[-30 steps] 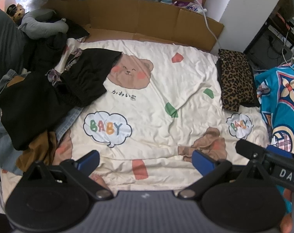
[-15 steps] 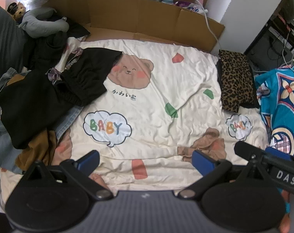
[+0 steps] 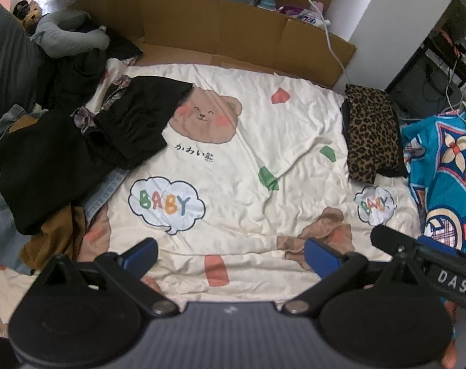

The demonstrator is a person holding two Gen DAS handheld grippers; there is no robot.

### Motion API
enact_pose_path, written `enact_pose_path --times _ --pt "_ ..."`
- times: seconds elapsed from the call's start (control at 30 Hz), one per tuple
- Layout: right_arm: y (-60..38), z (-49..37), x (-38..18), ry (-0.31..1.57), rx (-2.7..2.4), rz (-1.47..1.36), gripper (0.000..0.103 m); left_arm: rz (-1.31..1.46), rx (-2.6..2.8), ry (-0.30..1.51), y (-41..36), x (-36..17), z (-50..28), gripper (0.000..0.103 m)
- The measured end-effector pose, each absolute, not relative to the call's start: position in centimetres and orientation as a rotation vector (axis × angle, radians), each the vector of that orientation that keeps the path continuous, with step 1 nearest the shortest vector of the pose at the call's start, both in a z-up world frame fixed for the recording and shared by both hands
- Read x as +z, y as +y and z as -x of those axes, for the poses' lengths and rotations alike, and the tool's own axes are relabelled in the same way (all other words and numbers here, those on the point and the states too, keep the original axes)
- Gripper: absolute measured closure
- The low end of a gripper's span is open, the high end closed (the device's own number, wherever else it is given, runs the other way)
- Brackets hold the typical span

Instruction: Fold clothes

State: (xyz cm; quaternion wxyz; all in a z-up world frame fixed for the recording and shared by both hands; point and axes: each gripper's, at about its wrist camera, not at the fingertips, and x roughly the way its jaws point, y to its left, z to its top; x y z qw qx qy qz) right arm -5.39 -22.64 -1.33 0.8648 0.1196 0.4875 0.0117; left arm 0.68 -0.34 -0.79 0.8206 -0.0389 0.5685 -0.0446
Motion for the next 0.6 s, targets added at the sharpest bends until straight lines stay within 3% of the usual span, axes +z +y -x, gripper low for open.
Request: enact_pose_path --times 0.6 --pt "-22.5 4.3 -0.9 0.947 0.049 -0.194 0.009 0.094 -0.082 1.15 -0.2 -0.3 -1.0 0.003"
